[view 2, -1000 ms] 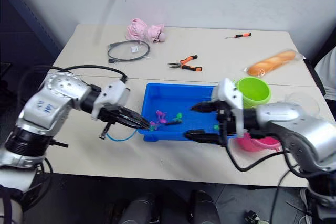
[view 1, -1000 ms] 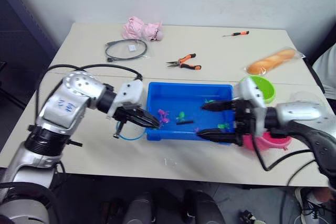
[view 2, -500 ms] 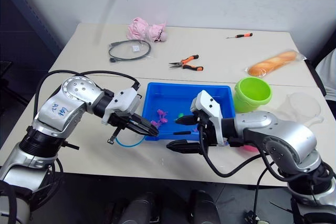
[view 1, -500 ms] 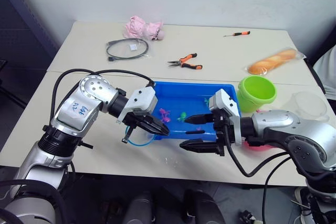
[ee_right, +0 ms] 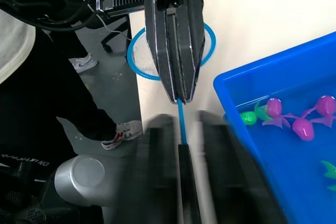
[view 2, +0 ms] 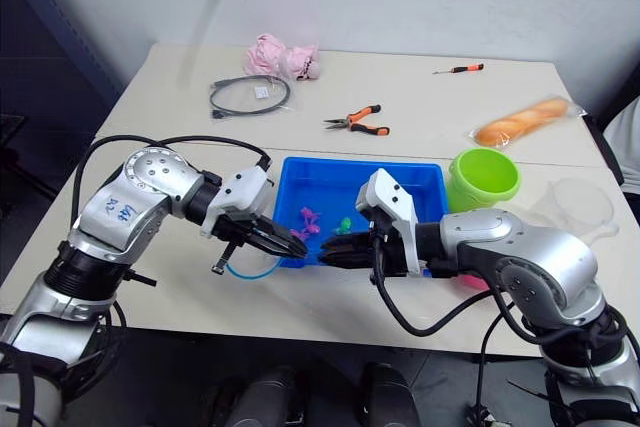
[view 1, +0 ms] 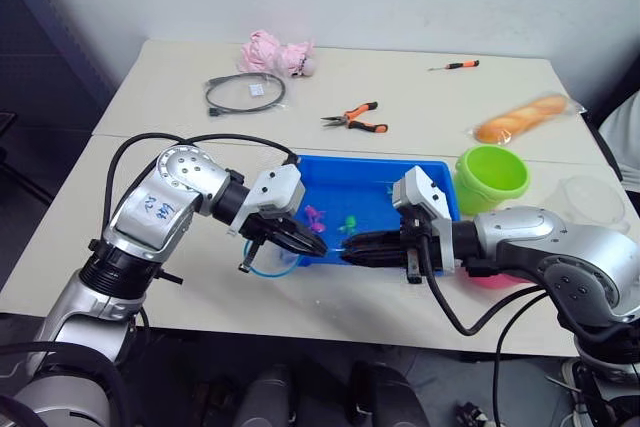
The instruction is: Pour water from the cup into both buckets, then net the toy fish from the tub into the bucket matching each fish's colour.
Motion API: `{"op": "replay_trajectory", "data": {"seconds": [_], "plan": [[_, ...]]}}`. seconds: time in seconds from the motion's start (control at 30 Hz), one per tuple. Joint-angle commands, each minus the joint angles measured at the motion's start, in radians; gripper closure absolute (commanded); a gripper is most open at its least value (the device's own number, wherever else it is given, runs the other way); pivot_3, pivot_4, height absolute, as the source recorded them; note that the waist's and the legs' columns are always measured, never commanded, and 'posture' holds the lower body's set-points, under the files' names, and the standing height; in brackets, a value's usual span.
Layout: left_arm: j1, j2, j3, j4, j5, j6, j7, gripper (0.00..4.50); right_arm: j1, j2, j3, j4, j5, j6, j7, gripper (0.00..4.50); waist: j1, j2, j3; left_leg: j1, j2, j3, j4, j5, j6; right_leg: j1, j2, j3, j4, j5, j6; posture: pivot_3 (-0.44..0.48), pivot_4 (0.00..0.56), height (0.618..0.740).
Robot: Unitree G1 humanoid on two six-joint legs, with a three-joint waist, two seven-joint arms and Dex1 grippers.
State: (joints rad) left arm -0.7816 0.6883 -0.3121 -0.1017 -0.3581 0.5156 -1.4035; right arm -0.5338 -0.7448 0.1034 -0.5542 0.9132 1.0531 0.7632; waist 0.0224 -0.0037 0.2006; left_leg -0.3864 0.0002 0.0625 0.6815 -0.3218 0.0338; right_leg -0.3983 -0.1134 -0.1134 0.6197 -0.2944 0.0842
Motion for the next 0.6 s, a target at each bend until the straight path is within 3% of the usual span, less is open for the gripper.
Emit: {"op": "replay_trajectory", "data": {"seconds": [0.03, 0.07, 0.2, 0.3, 0.43, 0.6], "plan": [[-0.009, -0.001, 0.036, -0.026, -0.029, 0.012, 0.0, 4.5, -0.007, -0.001, -0.01, -0.039, 0.008, -0.015, 0.015, 4.42, 0.0, 0.0, 0.0, 0.0, 0.0, 0.0, 0.0, 0.0, 0.0, 0.0, 0.0, 0.0, 0.0, 0.0, 0.0, 0.0, 0.15, 0.74], [-0.006, 0.003, 0.038, -0.032, -0.04, 0.024, -0.007, 4.5, -0.006, -0.001, -0.009, -0.039, 0.004, -0.02, 0.019, 4.42, 0.0, 0.0, 0.0, 0.0, 0.0, 0.0, 0.0, 0.0, 0.0, 0.0, 0.0, 0.0, 0.0, 0.0, 0.0, 0.0, 0.15, 0.74], [0.003, -0.032, 0.108, -0.036, -0.106, 0.042, 0.024, 3.24, -0.006, -0.005, 0.001, -0.05, -0.027, -0.094, 0.086, 4.5, 0.0, 0.0, 0.0, 0.0, 0.0, 0.0, 0.0, 0.0, 0.0, 0.0, 0.0, 0.0, 0.0, 0.0, 0.0, 0.0, 0.15, 0.74], [0.011, -0.034, 0.147, -0.021, -0.117, 0.016, 0.03, 1.86, -0.001, -0.001, -0.011, -0.056, -0.038, -0.129, 0.101, 4.5, -0.001, 0.0, 0.0, 0.0, 0.0, 0.0, 0.0, 0.0, 0.0, 0.0, 0.0, 0.0, 0.0, 0.0, 0.0, 0.0, 0.15, 0.74], [-0.007, -0.072, 0.329, 0.079, -0.206, -0.001, 0.112, 0.02, 0.021, -0.032, -0.072, -0.058, -0.035, -0.175, 0.138, 4.5, 0.0, 0.0, 0.0, 0.0, 0.0, 0.0, 0.001, 0.0, 0.0, 0.0, 0.0, 0.0, 0.001, 0.0, 0.0, 0.0, 0.15, 0.74], [0.044, 0.029, 0.457, 0.241, -0.148, -0.107, 0.144, 0.02, 0.1, -0.138, -0.227, -0.013, -0.047, -0.212, 0.178, 4.5, -0.003, 0.0, 0.0, 0.0, 0.0, 0.0, 0.001, 0.0, 0.0, 0.0, 0.0, -0.001, 0.0, 0.0, 0.001, 0.0, 0.15, 0.74]]}}
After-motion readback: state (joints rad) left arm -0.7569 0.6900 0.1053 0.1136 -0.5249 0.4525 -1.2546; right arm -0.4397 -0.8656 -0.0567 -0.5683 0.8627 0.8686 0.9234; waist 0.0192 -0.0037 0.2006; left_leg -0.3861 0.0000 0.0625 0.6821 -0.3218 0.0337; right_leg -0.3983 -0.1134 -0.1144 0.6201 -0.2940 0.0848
